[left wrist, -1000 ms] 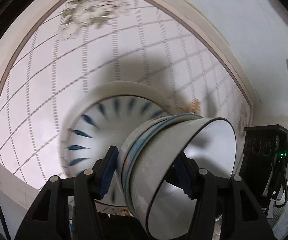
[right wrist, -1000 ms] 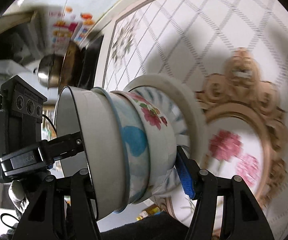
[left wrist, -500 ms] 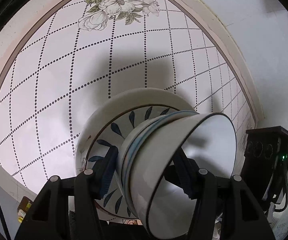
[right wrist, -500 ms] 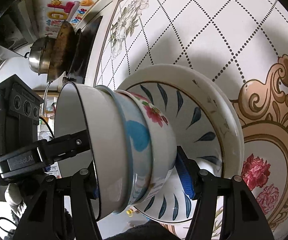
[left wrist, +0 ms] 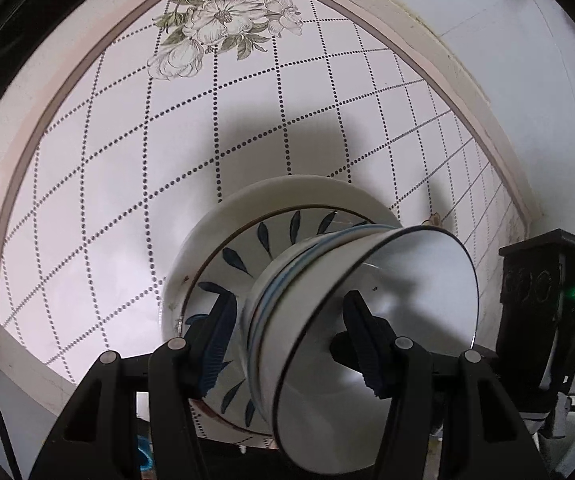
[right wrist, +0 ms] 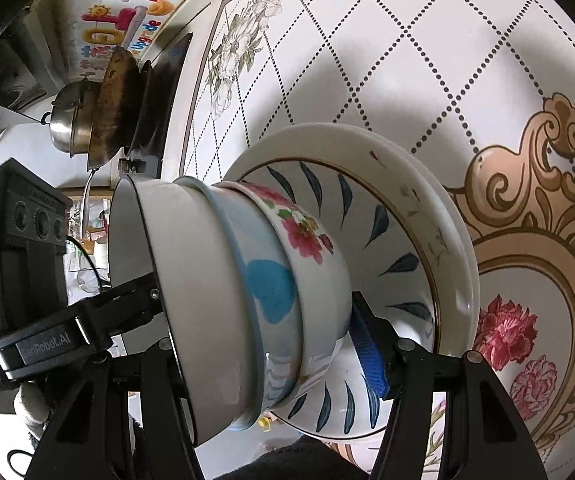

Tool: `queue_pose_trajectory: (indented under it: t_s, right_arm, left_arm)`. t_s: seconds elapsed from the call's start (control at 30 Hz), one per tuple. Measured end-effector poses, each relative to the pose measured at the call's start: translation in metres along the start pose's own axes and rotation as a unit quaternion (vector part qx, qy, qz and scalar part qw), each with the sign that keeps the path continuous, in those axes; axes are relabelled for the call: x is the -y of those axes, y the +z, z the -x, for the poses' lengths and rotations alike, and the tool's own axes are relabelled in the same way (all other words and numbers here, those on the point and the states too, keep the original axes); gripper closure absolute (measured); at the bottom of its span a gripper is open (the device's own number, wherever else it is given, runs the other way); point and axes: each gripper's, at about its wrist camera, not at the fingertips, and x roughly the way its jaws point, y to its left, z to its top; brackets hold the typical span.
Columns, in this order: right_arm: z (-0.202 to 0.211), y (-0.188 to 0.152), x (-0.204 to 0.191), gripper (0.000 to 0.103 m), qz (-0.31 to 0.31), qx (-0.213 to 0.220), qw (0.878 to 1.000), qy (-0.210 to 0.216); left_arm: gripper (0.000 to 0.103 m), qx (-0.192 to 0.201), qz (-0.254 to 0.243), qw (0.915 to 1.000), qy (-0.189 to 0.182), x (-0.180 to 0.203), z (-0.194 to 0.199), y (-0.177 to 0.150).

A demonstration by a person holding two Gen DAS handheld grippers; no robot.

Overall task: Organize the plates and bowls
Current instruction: 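Open both tools and lift them away from the bowl stack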

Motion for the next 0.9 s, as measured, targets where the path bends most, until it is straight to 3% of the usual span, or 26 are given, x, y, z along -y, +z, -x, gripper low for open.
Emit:
queue_pose_trajectory:
  t_s: [0.3, 0.4, 0.6, 0.63, 0.7, 0.73, 0.77, 0.9]
  right_arm:
    - [0.026, -0.005, -0.011, 0.040, 0.017, 0.041, 0.998, -0.034]
    - [0.043, -0.013, -0.022, 0.040, 0.032, 0.067, 0.995, -0.066]
    - [0.078, -0.050, -0.057, 0.037, 0.063, 0.135, 0.980, -0.130]
    - [0.083, -0.056, -0.062, 0.033, 0.065, 0.144, 0.978, -0.138]
    - [0.091, -0.072, -0.077, 0.019, 0.067, 0.170, 0.971, -0.156]
    - [0.096, -0.081, -0.086, 0.010, 0.067, 0.186, 0.966, -0.169]
    - [0.099, -0.090, -0.095, 0.008, 0.066, 0.202, 0.960, -0.181]
    - [0.114, -0.133, -0.130, 0.005, 0.048, 0.272, 0.930, -0.242]
  left_arm:
    - [0.051, 0.032, -0.028, 0.9981, 0.045, 0.003, 0.024, -0.009]
    - [0.049, 0.070, -0.059, 0.9927, 0.078, 0.009, 0.042, -0.019]
    - [0.049, 0.126, -0.115, 0.9799, 0.104, 0.016, 0.078, -0.042]
    - [0.046, 0.136, -0.126, 0.9767, 0.107, 0.016, 0.085, -0.046]
    - [0.030, 0.155, -0.150, 0.9698, 0.113, 0.016, 0.098, -0.056]
    - [0.016, 0.161, -0.157, 0.9676, 0.113, 0.016, 0.103, -0.058]
    - [0.010, 0.172, -0.169, 0.9638, 0.114, 0.014, 0.111, -0.064]
    - [0.009, 0.202, -0.200, 0.9518, 0.115, 0.007, 0.139, -0.082]
